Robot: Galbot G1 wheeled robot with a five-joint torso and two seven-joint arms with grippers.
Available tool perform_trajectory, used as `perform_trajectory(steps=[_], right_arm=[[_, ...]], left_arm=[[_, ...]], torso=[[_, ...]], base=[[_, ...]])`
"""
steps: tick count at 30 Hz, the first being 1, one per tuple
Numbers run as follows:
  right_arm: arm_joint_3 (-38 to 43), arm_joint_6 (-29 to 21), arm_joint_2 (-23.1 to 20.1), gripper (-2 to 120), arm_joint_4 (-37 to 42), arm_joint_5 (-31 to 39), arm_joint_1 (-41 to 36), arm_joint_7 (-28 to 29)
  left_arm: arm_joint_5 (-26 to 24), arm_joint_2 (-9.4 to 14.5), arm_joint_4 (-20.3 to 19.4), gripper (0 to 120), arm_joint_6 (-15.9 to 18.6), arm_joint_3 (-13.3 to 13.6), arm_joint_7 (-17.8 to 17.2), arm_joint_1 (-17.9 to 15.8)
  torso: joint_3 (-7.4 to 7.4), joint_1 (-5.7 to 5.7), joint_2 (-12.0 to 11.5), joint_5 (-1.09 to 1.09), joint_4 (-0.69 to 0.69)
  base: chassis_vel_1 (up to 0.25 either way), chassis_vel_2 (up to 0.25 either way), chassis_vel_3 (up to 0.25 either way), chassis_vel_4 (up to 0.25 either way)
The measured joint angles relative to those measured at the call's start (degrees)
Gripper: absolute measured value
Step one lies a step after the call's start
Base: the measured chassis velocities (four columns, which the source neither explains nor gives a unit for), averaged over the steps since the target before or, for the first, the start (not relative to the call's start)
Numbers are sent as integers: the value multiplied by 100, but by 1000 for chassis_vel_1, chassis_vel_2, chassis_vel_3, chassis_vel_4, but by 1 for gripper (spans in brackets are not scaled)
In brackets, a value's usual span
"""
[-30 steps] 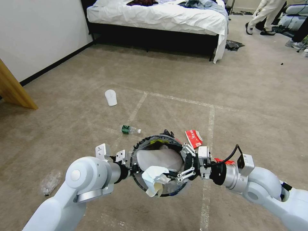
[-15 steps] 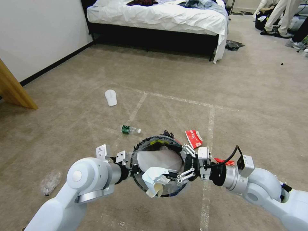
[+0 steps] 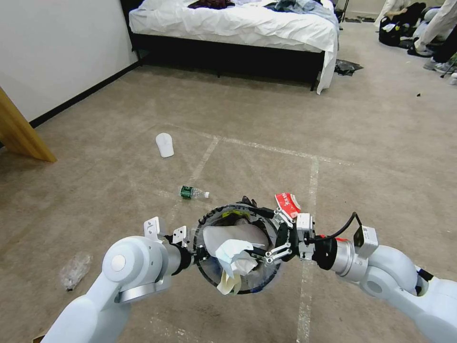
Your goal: Pick up the trash bin and place the garbage on the floor into it.
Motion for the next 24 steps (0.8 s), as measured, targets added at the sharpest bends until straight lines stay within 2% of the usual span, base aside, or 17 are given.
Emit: perform_trajectory(steps=[5,19,24], right_arm=[[-22,0,85,100,-218,1,83,116],[-121,27,148,100,-814,-909,14,-250],[-139,22,147,100,-823,-952,-42,-252]], left_arm=[[3,-2,13,0,0,10,9,3],[-8,-34,15,0,0,7,15,6],[7,-42,45,0,0,-7,25,6]], torso=[[0,0,0,0,1],[0,0,0,0,1],[0,0,0,0,0]], base=[[0,0,0,0],[0,0,0,0],[0,0,0,0]])
